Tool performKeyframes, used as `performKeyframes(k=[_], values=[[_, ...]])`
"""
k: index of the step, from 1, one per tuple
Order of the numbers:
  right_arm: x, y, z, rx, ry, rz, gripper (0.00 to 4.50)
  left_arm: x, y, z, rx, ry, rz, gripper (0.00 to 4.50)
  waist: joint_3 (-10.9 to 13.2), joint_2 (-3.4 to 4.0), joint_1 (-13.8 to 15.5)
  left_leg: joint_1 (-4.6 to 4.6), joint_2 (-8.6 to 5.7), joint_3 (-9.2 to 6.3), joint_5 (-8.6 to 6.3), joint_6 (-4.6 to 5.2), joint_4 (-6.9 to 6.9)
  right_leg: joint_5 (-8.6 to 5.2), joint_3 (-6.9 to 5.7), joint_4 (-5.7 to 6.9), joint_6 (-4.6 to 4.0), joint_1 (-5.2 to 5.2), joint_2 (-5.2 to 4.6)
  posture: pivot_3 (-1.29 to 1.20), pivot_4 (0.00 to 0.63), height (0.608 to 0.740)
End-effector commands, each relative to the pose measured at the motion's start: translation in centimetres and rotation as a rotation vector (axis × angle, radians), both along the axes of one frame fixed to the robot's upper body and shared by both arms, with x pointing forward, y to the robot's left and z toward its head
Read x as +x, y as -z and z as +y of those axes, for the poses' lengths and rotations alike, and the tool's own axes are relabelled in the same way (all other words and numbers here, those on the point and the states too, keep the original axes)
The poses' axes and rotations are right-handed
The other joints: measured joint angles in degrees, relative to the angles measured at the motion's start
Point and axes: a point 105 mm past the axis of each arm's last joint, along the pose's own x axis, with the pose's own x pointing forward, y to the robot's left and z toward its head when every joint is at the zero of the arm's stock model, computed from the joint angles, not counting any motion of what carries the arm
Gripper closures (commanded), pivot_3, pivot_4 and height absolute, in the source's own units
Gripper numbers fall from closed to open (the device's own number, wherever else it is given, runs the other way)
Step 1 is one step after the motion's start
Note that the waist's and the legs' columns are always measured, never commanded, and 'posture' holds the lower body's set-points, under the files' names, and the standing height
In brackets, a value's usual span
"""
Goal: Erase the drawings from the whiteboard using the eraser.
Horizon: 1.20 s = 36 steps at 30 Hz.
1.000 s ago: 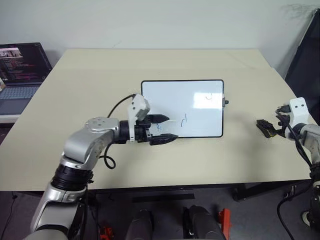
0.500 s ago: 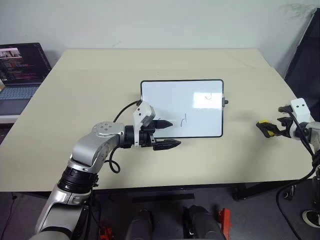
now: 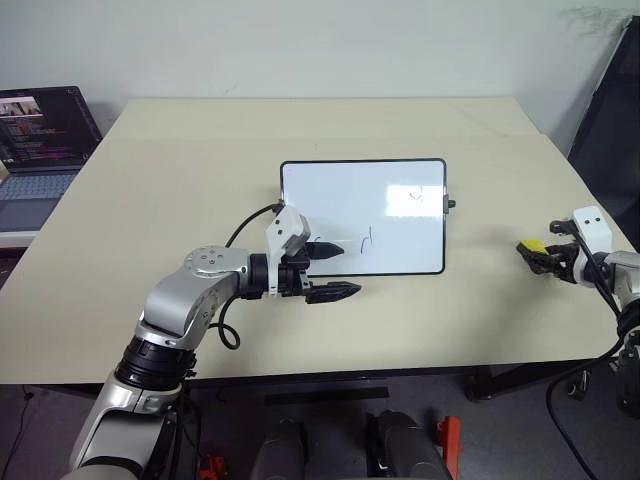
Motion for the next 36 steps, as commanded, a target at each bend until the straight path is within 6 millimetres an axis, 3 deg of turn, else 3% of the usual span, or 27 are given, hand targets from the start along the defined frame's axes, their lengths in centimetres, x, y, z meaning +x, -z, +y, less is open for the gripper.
performKeyframes(k=[1, 7, 11, 13, 18, 25, 29, 33, 36], values=[[0.3, -1.3, 0.0, 0.035, 0.001, -0.053, 3.36, 0.0, -1.3, 0.1, -0.010, 0.001, -0.064, 0.00, 0.0, 0.00, 0.0, 0.00, 0.00, 0.00, 0.00, 0.00, 0.00, 0.00, 0.00, 0.00, 0.00, 0.00, 0.00, 0.00, 0.150, 0.740], [0.3, -1.1, 0.5, 0.046, -0.026, -0.054, 3.39, 0.0, -1.3, 0.1, -0.008, -0.003, -0.065, 0.00, 0.0, 0.00, 0.0, 0.00, 0.00, 0.00, 0.00, 0.00, 0.00, 0.00, 0.00, 0.01, 0.00, 0.00, 0.00, 0.00, 0.150, 0.740], [0.8, -2.6, 1.7, 0.045, -0.091, -0.102, 3.39, 0.9, -1.9, 1.6, -0.019, -0.084, -0.084, 0.00, 0.0, 0.00, -0.1, 0.02, 0.00, 0.00, 0.00, 0.00, 0.01, 0.00, 0.01, 0.02, 0.00, 0.00, 0.00, 0.00, 0.150, 0.740], [1.0, -4.0, 2.8, 0.040, -0.150, -0.145, 3.39, 1.5, -2.7, 3.2, -0.043, -0.162, -0.101, 0.00, 0.0, 0.04, -0.2, 0.02, 0.01, 0.00, 0.00, 0.00, 0.01, 0.00, 0.01, 0.05, 0.01, 0.00, 0.01, 0.00, 0.150, 0.740], [0.1, -8.5, 7.9, 0.016, -0.361, -0.281, 3.39, 1.9, -3.1, 10.0, -0.027, -0.391, -0.099, 0.00, 0.1, 0.10, -0.4, 0.05, 0.06, -0.04, 0.00, 0.00, -0.02, -0.02, -0.02, 0.09, 0.00, -0.02, 0.03, 0.00, 0.150, 0.740], [-1.3, -11.0, 14.5, -0.011, -0.553, -0.369, 3.39, 1.3, -2.3, 17.1, 0.012, -0.656, -0.090, 0.00, 0.1, 0.10, 0.2, 0.02, 0.05, -0.09, 0.00, 0.00, 0.03, -0.03, -0.08, 0.07, 0.02, -0.01, -0.02, 0.00, 0.150, 0.740], [-1.5, -11.2, 17.5, -0.027, -0.633, -0.390, 3.39, 0.8, -1.3, 17.6, 0.030, -0.669, -0.070, 0.00, 0.1, 0.10, 0.6, 0.00, 0.06, -0.12, 0.00, 0.00, 0.02, -0.03, -0.12, 0.05, 0.01, -0.01, -0.03, 0.00, 0.150, 0.740], [-2.2, -11.6, 21.7, -0.020, -0.748, -0.425, 3.39, -0.3, -1.3, 15.6, 0.018, -0.574, -0.059, 0.00, 0.1, 0.10, 0.7, -0.05, 0.07, -0.12, 0.00, 0.00, 0.02, -0.02, -0.13, 0.03, -0.02, -0.05, -0.04, 0.00, 0.150, 0.740], [-2.5, -11.4, 25.2, -0.072, -0.837, -0.462, 3.39, -0.5, -1.6, 15.4, 0.001, -0.564, -0.059, 0.00, 0.1, 0.10, 0.7, -0.05, 0.09, -0.12, 0.00, 0.00, 0.01, -0.01, -0.13, 0.07, -0.04, -0.09, -0.04, 0.00, 0.150, 0.740]])
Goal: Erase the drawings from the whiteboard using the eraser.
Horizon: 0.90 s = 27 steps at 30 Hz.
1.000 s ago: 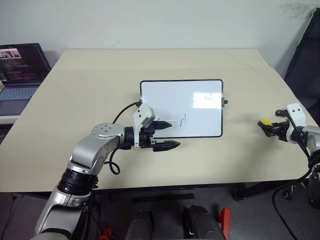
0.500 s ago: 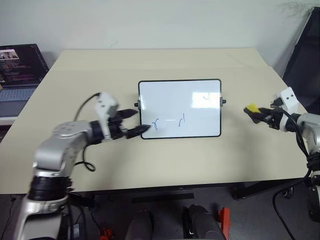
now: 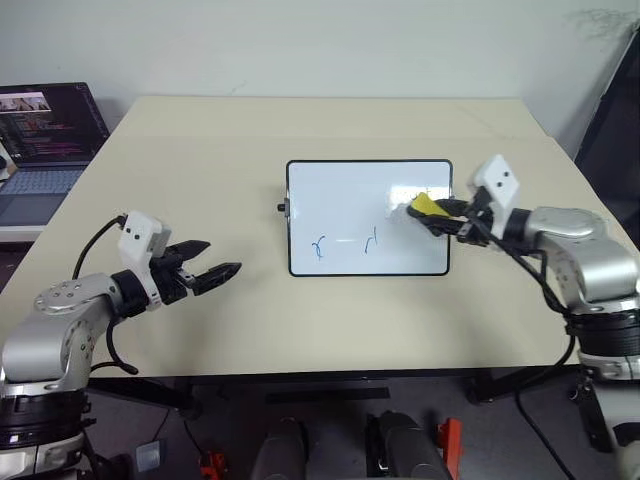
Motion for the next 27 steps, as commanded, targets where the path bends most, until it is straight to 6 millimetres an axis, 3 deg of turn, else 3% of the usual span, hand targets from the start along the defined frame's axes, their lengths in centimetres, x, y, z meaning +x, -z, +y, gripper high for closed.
performKeyframes(k=[1, 5, 9, 12, 20, 27], values=[[-0.6, -1.5, 4.3, -0.053, -0.104, -0.135, 3.39, -0.5, -1.7, -0.8, -0.018, 0.056, -0.050, 0.00, 0.0, 0.00, -0.1, 0.01, 0.01, 0.00, 0.00, 0.00, 0.00, -0.01, 0.00, 0.02, 0.00, -0.01, 0.01, 0.00, 0.150, 0.740], [-0.4, -0.9, 8.6, -0.101, -0.176, -0.216, 3.39, -1.0, -3.1, -1.9, 0.000, 0.140, -0.071, 0.00, 0.0, -0.02, -0.5, 0.03, 0.04, 0.00, 0.00, 0.00, 0.00, -0.03, 0.00, 0.06, -0.03, -0.03, 0.04, 0.00, 0.150, 0.740], [0.3, -0.4, 11.5, -0.176, -0.218, -0.312, 3.39, -1.4, -3.9, -1.8, 0.042, 0.184, -0.065, 0.00, 0.0, -0.02, -0.5, -0.02, 0.00, 0.01, 0.00, 0.00, 0.00, 0.02, -0.01, 0.09, -0.12, -0.10, 0.04, 0.00, 0.150, 0.740], [0.8, -0.3, 13.4, -0.138, -0.234, -0.324, 3.39, -1.6, -4.4, -1.6, 0.058, 0.195, -0.065, 0.00, 0.0, -0.04, -0.5, -0.02, 0.00, 0.01, 0.00, 0.00, -0.02, 0.07, -0.01, 0.07, -0.21, -0.10, 0.03, 0.00, 0.150, 0.740], [3.2, 0.3, 15.4, -0.201, -0.207, -0.410, 3.39, -1.6, -4.3, -1.3, 0.069, 0.186, -0.059, 0.00, 0.0, -0.03, -0.6, -0.01, 0.01, 0.00, 0.00, 0.00, -0.02, 0.09, -0.02, 0.15, -0.31, -0.13, 0.04, 0.00, 0.150, 0.740], [4.7, 3.5, 14.7, -0.340, -0.228, -0.402, 3.39, -1.6, -3.8, -1.4, 0.054, 0.169, -0.056, 0.00, 0.0, -0.03, -0.7, -0.02, 0.01, -0.01, 0.00, 0.00, -0.03, 0.09, -0.03, 0.17, -0.34, -0.14, 0.04, 0.00, 0.150, 0.740]])
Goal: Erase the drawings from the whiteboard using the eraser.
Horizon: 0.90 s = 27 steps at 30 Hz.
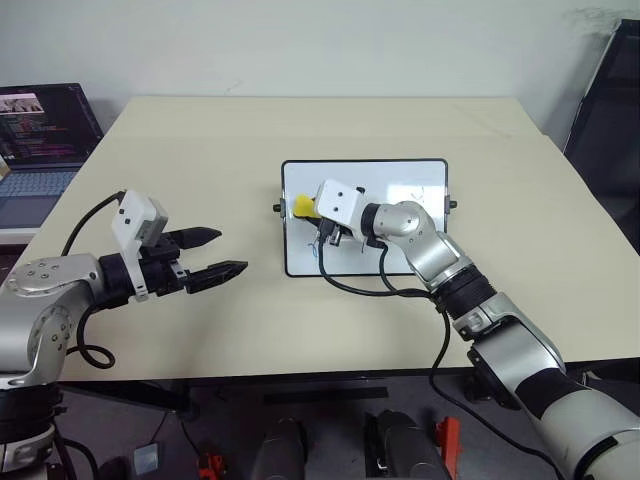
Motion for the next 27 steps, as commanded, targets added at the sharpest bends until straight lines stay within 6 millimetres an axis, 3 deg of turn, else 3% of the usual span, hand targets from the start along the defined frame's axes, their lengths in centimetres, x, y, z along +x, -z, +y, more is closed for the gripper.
performKeyframes(k=[1, 9, 17, 27], values=[[0.3, -0.3, 0.2, -0.053, -0.033, -0.058, 3.39, -0.1, -0.8, -0.1, 0.001, -0.003, -0.041, 0.00, 0.0, 0.00, -0.1, 0.01, 0.00, 0.01, 0.00, 0.00, 0.00, 0.00, 0.01, 0.01, 0.00, 0.00, 0.00, 0.00, 0.150, 0.740], [0.2, 2.6, -0.3, -0.126, -0.053, 0.042, 3.39, -0.1, -0.7, 0.1, 0.002, -0.012, -0.046, 0.00, 0.0, -0.06, -0.1, 0.25, 0.02, -0.01, 0.01, 0.00, 0.03, -0.03, 0.01, 0.15, -0.04, 0.16, 0.02, 0.00, 0.150, 0.740], [-1.2, 7.0, -2.0, -0.235, -0.075, 0.186, 3.39, 0.2, -0.9, 0.1, 0.007, -0.017, -0.056, 0.00, -0.2, -0.26, -0.1, 0.53, 0.03, -0.01, 0.01, 0.00, 0.03, -0.18, 0.02, 0.19, 0.14, 0.39, 0.02, 0.00, 0.150, 0.740], [-2.5, 9.0, -2.9, -0.317, -0.095, 0.189, 3.39, 0.5, -1.3, 0.1, -0.014, -0.023, -0.078, 0.00, -0.3, -0.38, 0.0, 1.14, 0.04, -0.08, 0.02, 0.01, 0.02, -0.42, -0.02, 0.14, -0.27, 0.98, 0.01, 0.00, 0.150, 0.740]])
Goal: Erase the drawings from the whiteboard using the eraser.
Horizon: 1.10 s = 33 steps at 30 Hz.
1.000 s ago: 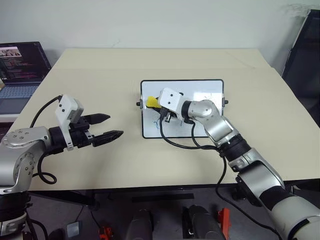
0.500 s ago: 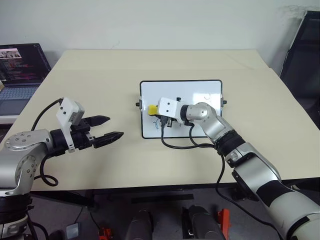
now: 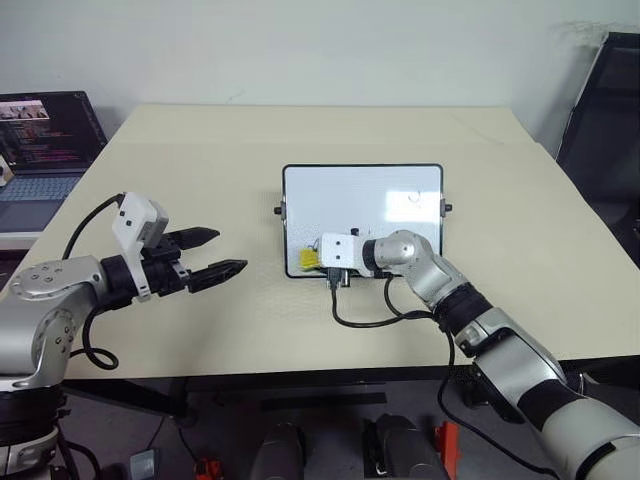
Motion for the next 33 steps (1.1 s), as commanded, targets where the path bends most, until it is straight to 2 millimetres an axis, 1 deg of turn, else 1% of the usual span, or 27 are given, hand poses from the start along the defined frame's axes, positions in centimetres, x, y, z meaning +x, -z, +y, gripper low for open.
performKeyframes(k=[1, 3, 9, 15, 20, 22, 24, 33], values=[[0.4, 2.8, -2.5, -0.110, 0.082, 0.048, 3.39, 0.2, -1.4, 0.0, -0.001, 0.003, -0.060, 0.00, 0.0, 0.00, 0.0, 0.00, 0.00, -0.01, 0.00, 0.00, 0.00, 0.00, 0.00, 0.00, 0.00, 0.01, 0.00, 0.00, 0.150, 0.740], [0.8, 2.5, -2.6, -0.111, 0.096, 0.016, 3.39, 0.3, -1.3, 0.0, 0.001, 0.003, -0.059, 0.00, 0.0, 0.00, 0.0, 0.00, 0.00, -0.01, 0.00, 0.00, 0.00, -0.01, 0.00, 0.00, -0.01, 0.01, 0.00, 0.00, 0.150, 0.740], [2.7, -0.1, -2.9, -0.090, 0.161, -0.111, 3.39, 0.5, -1.2, 0.0, 0.010, 0.000, -0.061, 0.00, 0.0, 0.02, 0.0, 0.03, -0.01, -0.04, 0.04, 0.04, 0.00, 0.02, 0.00, 0.01, -0.03, 0.03, 0.00, 0.00, 0.150, 0.740], [4.4, -3.2, -4.0, -0.118, 0.212, -0.227, 3.39, 0.6, -1.4, 0.1, 0.018, -0.002, -0.064, 0.00, 0.0, 0.03, 0.3, -0.01, -0.01, -0.04, 0.11, 0.08, 0.01, 0.06, -0.04, 0.00, -0.04, -0.01, -0.06, 0.00, 0.150, 0.740], [5.3, -4.8, -5.0, -0.173, 0.249, -0.318, 3.39, 0.8, -1.3, 0.0, 0.020, 0.000, -0.067, 0.00, 0.0, 0.04, 0.3, -0.15, 0.00, 0.01, 0.10, 0.08, -0.10, 0.02, -0.03, -0.06, -0.07, -0.12, -0.05, 0.00, 0.150, 0.740], [5.4, -4.8, -5.2, -0.178, 0.258, -0.327, 3.40, 0.9, -1.3, -0.1, 0.020, 0.002, -0.069, 0.00, 0.0, 0.04, 0.4, -0.17, 0.00, 0.00, 0.10, 0.08, -0.11, 0.01, -0.06, -0.05, -0.09, -0.15, -0.05, 0.00, 0.150, 0.740], [5.1, -4.4, -5.1, -0.191, 0.238, -0.313, 3.40, 1.0, -1.3, -0.1, 0.020, 0.004, -0.071, 0.00, 0.0, 0.04, 0.4, -0.17, -0.01, -0.01, 0.10, 0.08, -0.11, 0.00, -0.06, -0.06, -0.09, -0.14, -0.06, 0.00, 0.150, 0.740], [2.0, -1.4, -3.8, -0.277, 0.086, -0.223, 3.40, 1.3, -1.3, -0.4, 0.018, 0.012, -0.075, 0.00, 0.0, 0.03, 0.3, -0.17, 0.01, 0.02, 0.10, 0.08, -0.26, -0.03, -0.06, -0.19, -0.09, -0.14, -0.06, 0.00, 0.150, 0.740]])
